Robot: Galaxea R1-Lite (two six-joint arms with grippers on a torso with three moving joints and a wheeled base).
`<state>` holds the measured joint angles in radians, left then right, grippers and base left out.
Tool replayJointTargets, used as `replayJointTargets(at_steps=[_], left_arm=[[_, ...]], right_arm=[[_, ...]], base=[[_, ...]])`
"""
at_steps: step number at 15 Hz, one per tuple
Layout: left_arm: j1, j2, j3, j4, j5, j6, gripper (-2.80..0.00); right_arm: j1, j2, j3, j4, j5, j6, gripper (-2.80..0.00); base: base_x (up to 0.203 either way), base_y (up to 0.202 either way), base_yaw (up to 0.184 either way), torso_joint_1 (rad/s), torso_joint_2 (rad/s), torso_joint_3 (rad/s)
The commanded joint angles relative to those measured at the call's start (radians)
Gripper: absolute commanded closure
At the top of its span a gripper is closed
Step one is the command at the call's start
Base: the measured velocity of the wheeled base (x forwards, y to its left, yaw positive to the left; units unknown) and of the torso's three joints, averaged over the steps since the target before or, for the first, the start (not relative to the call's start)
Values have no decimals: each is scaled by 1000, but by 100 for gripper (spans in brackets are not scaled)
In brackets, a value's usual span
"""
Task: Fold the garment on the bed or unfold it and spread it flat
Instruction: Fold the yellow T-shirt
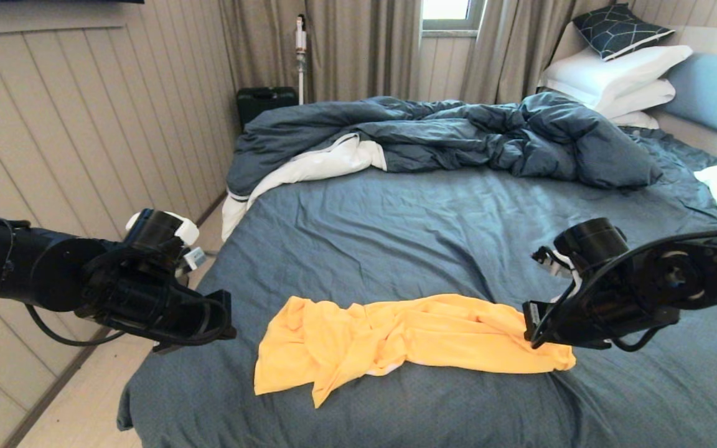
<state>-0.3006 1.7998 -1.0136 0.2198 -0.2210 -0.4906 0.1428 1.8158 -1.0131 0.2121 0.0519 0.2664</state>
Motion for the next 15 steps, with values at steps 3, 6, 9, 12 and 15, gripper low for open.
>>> replayJointTargets(at_steps=[3,6,9,12,15], left_arm=[[0,23,-2,0,-1,-3,0],[-2,28,-1,0,-9,-5,0],[-2,30,1,-10,-9,-5,0],[-12,39,4,-20,-9,-18,0],[-14,43,4,-24,-9,-20,0]], right_arm=[[-8,93,-56,-2,-1,-4,0],[-34,166,-106,-7,-3,-11,0],[-76,208,-175,-8,-2,-39,0],[-100,269,-280,-4,-1,-46,0],[-117,341,-387,0,-2,-41,0]], base=[[0,0,0,0,0,0],[0,0,0,0,0,0],[0,0,0,0,0,0],[0,0,0,0,0,0],[0,0,0,0,0,0]])
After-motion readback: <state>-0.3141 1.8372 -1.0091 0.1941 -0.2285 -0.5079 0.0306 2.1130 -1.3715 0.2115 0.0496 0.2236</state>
